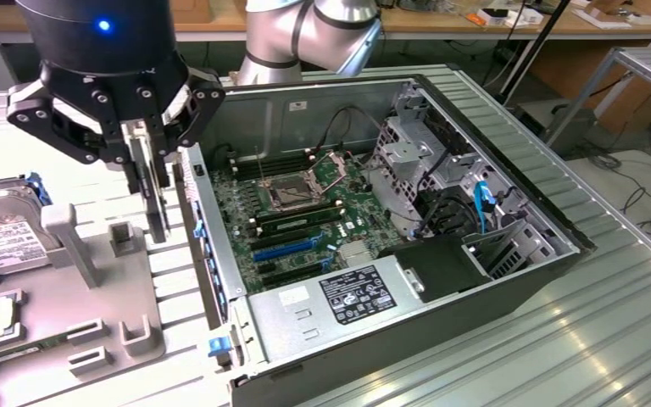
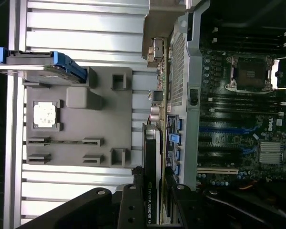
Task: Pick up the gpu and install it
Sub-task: 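Pick up the gpu and move the gpu toward the slot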
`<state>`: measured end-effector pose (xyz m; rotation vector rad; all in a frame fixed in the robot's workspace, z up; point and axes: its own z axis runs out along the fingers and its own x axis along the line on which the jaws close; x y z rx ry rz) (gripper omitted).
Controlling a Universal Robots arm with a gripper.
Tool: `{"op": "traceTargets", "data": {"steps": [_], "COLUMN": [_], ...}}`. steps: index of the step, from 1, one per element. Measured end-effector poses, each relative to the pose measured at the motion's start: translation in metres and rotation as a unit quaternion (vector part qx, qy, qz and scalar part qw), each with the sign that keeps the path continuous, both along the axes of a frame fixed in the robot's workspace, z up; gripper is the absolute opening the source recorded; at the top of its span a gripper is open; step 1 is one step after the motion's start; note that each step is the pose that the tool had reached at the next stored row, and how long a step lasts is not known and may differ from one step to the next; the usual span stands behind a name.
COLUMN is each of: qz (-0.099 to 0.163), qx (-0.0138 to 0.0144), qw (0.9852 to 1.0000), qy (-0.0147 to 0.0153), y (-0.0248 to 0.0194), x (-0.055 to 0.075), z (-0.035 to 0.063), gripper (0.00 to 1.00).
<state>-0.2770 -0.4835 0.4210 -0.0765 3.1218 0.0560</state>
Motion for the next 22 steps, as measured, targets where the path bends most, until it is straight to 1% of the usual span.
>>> {"op": "traceTargets", "data": {"steps": [7,13,22], "qz": [0.000,0.000,0.000], "qx": [0.0000,0.0000,0.0000], "qw": [1.0000,1.0000,1.0000], "qy": [0.0001,0.0002,0.0002], "y": [0.0000,0.0000,0.0000], "x": [0.011,0.026,0.040], "z": [0.0000,0.0000,0.0000], "gripper": [0.27,0.27,0.27]}}
